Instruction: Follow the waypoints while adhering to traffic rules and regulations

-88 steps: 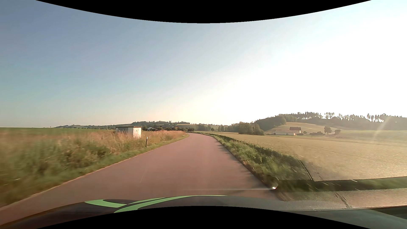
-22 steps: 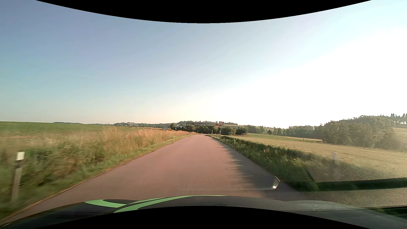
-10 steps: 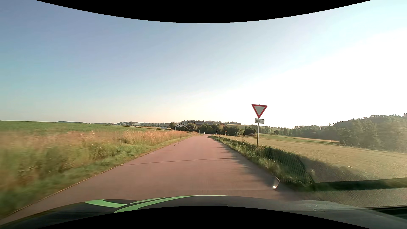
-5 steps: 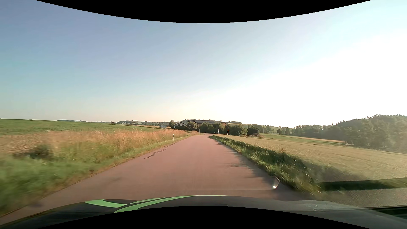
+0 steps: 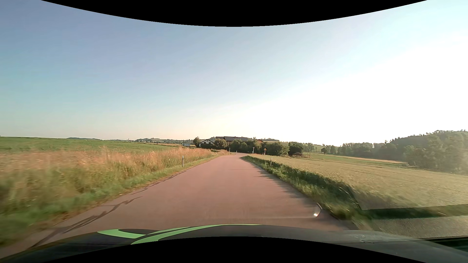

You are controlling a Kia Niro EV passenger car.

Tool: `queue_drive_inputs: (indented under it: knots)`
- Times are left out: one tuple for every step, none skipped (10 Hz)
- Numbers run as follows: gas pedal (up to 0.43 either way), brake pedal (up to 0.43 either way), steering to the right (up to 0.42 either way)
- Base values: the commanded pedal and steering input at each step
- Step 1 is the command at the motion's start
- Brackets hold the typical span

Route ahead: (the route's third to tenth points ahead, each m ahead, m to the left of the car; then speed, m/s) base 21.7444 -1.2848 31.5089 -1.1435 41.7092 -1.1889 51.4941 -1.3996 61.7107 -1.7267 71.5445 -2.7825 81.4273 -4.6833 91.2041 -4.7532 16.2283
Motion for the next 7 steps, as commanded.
queue_drive_inputs:
  knots:
    - [0.000, 0.116, 0.001]
    - [0.000, 0.116, 0.001]
    - [0.000, 0.122, 0.001]
    - [0.000, 0.128, 0.001]
    - [0.000, 0.134, 0.001]
    - [0.000, 0.140, 0.001]
    - [0.000, 0.140, 0.001]
